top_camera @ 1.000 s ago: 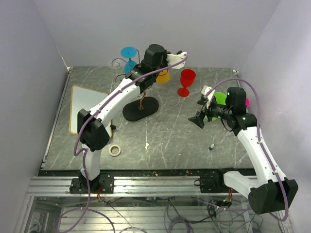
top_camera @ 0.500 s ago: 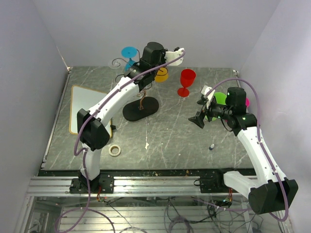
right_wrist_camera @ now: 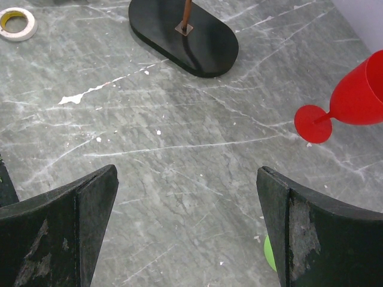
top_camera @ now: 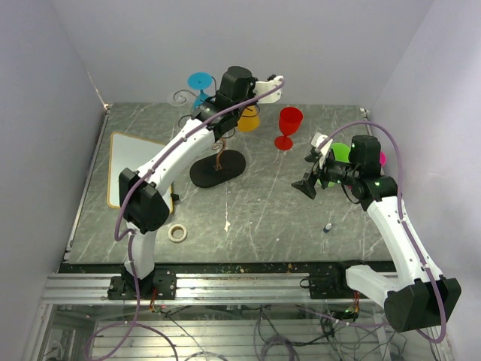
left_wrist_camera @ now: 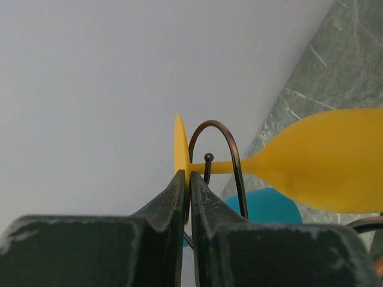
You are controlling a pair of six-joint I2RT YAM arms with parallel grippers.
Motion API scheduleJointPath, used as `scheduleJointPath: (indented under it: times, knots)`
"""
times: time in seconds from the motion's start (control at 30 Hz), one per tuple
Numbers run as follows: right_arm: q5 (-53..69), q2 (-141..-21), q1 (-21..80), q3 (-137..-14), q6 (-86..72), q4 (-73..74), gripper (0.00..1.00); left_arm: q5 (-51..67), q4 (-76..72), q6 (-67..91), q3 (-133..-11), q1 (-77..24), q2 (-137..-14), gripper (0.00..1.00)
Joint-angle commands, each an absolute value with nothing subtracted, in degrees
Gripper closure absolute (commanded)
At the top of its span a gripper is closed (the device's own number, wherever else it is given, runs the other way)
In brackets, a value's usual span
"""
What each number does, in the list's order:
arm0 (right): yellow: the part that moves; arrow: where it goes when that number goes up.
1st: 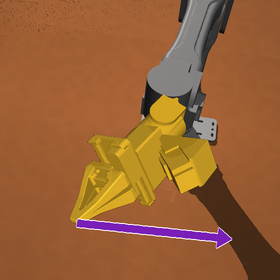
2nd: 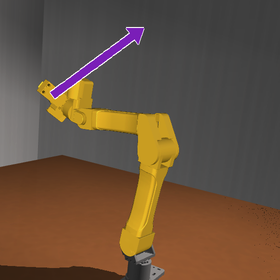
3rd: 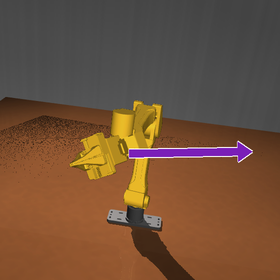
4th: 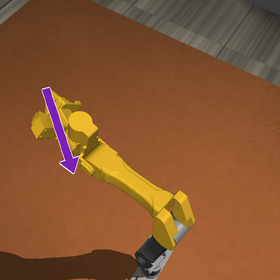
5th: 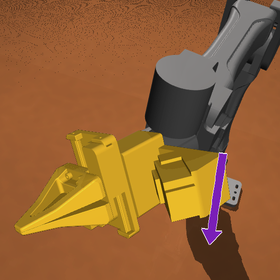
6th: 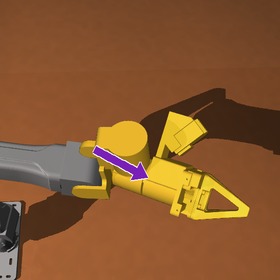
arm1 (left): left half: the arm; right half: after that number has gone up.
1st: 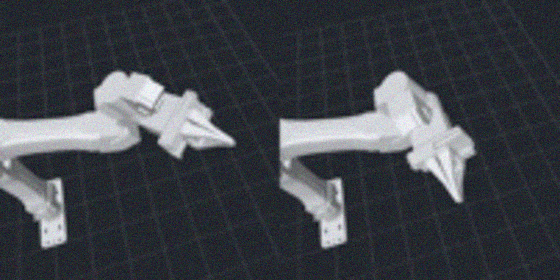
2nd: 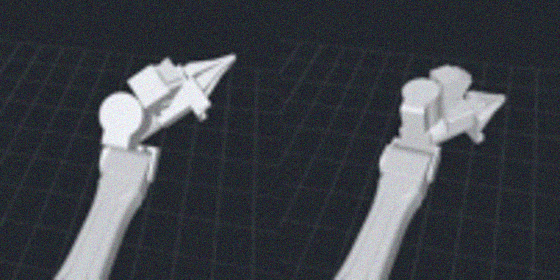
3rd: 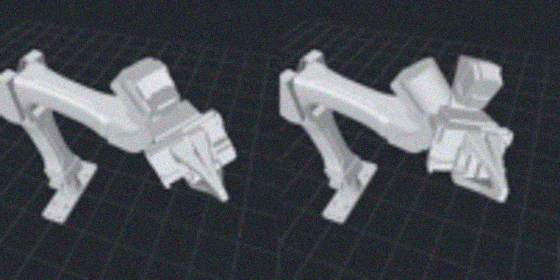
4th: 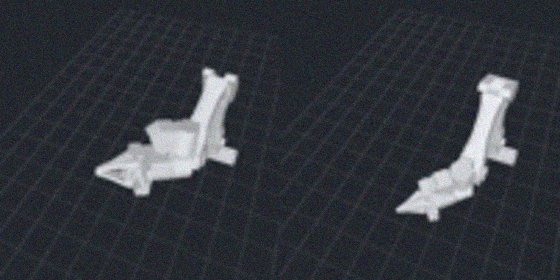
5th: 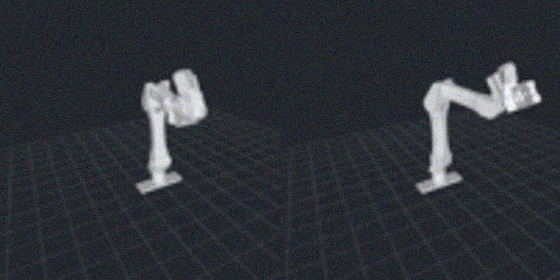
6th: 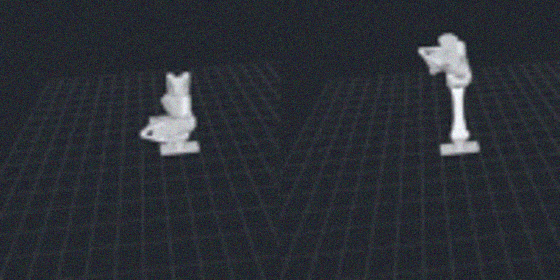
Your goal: Place the wine glass upside down on the wine glass rack
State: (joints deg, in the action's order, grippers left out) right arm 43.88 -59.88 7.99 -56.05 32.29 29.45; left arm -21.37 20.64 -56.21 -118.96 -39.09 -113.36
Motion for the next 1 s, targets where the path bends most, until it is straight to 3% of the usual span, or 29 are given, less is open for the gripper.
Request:
scheduleJointPath:
  times: [0.0, 0.97]
  knots:
    - [43.4, -59.1, 8.1, -55.4, 32.5, 28.5, 0.0, -20.1, 21.1, -54.4, -117.8, -39.0, -111.0, 0.82]
    - [43.3, -59.5, 8.1, -55.3, 32.4, 28.4, 0.0, -20.0, 23.6, -51.9, -115.3, -39.7, -107.3, 0.61]
